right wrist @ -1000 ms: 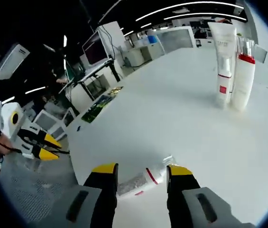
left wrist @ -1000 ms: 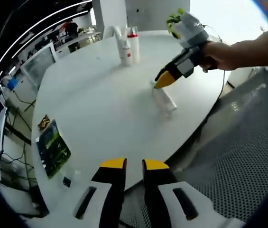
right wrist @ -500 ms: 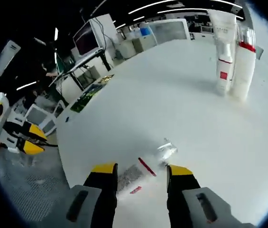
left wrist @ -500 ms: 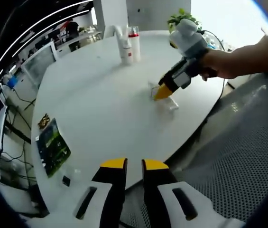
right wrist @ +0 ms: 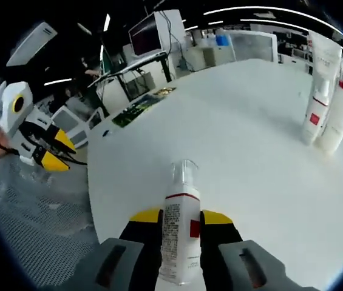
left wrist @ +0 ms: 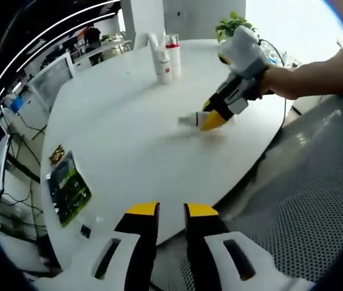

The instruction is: Arrange the skincare products in the storage area until every visible bottle or jar stands upright without overlapping.

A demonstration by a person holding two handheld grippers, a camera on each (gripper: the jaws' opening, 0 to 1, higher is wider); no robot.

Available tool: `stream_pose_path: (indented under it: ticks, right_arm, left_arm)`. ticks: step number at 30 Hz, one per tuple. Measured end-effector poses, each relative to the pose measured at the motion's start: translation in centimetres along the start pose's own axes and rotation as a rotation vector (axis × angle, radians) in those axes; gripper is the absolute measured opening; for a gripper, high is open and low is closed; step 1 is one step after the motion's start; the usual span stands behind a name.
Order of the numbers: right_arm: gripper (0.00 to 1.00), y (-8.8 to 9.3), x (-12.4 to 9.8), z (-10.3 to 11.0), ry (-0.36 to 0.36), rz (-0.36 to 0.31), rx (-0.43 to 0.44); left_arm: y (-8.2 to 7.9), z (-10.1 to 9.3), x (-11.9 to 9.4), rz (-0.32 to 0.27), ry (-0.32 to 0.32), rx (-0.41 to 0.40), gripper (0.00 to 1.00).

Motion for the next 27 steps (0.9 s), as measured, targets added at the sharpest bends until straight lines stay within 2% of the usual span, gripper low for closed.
stream_pose_path:
  ticks: [2, 3, 4, 5, 6, 8, 9, 10, 11, 12, 13, 14, 16, 19, 20, 23, 26, 27]
  right_arm:
    - [0.18, -1.1, -0.7, 0.3, -0.017, -0.044, 0.007]
    - [0.19, -2.2, -1.2, 0.7, -0.035, -0.097, 0.014]
    - [0.19, -2.7, -1.7, 0.8, -0.038, -0.115, 0.036]
    - [0.19, -3.7, -2.4, 1.4, -0.071, -0.167, 0.054]
    - [0.19, -4.0, -2.7, 1.6, -0.074, -0.181, 0.063]
    - [0.19, -5.6, -4.5, 2.7, -0.127, -0.282, 0.099]
    - [0.19, -6.0, -5.0, 2.9, -0.136, -0.318, 0.116]
    - [0.19, -6.6, -6.0, 3.5, -0.172, -0.366, 0.150]
    - [0.19, -6.9, -6.6, 3.9, -0.198, -0.404, 0.167]
    - [0.19, -7.4, -7.4, 4.3, -0.232, -0.453, 0.226]
    - [0.19, -7.5, -7.8, 4.7, -0.263, -0.479, 0.259]
    - [0.19, -7.7, -8.3, 5.1, -0.304, -0.512, 0.296]
    - [0.19, -7.9, -9.0, 5.3, -0.339, -0.559, 0.366]
    - [0.19, -7.9, -9.6, 5.4, -0.364, -0.590, 0.403]
    - [0.19, -7.7, -9.8, 5.5, -0.362, -0.587, 0.392]
    - [0.19, -7.6, -10.2, 6.2, -0.354, -0.601, 0.369]
    - [0.19, -7.6, -10.4, 7.3, -0.382, -0.600, 0.348]
    - [0.19, -7.7, -10.5, 7.4, -0.391, -0.613, 0.352]
  left_arm:
    - [-0.2, 0.0, -0.1, -0.009, 0.001, -0.005, 0.16]
    - [-0.4, -0.1, -0.1, -0.027, 0.012, -0.014, 0.19]
    - [-0.8, -0.4, -0.2, -0.043, 0.024, -0.016, 0.21]
    - [-1.0, -0.5, -0.3, -0.058, 0.030, -0.012, 0.24]
    - [-1.2, -0.7, -0.4, -0.066, 0.036, -0.011, 0.28]
    - [-1.7, -1.0, -0.6, -0.071, 0.053, -0.019, 0.33]
    - [-2.1, -1.7, -0.9, -0.071, 0.087, 0.009, 0.35]
    - [-3.3, -2.2, -1.4, -0.094, 0.097, 0.052, 0.34]
    - [-3.9, -2.3, -1.8, -0.099, 0.094, 0.040, 0.32]
    - [-5.0, -2.6, -2.2, -0.125, 0.104, 0.027, 0.29]
    - [-7.2, -3.6, -2.7, -0.200, 0.151, -0.002, 0.29]
    - [-8.0, -4.1, -2.9, -0.214, 0.176, -0.026, 0.29]
    - [-10.0, -5.7, -2.9, -0.246, 0.259, -0.084, 0.32]
    - [-11.5, -7.4, -2.5, -0.274, 0.328, -0.147, 0.38]
    - [-11.8, -7.6, -2.4, -0.288, 0.331, -0.177, 0.38]
    - [-12.8, -8.0, -2.6, -0.331, 0.375, -0.291, 0.39]
    - [-13.8, -8.4, -3.3, -0.389, 0.467, -0.423, 0.40]
    - [-13.4, -8.2, -3.2, -0.361, 0.472, -0.424, 0.38]
Point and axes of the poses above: the point that each gripper's makers call its tool centre point, and the gripper's own axes: x roughly forward along the fingers, z roughly to its left, y roughly out of its underside, the point moved 3 cm from there along -x, roughly backward along the fingers, and after that the axes turned 7 degrees about z, right-handed, at the moved point
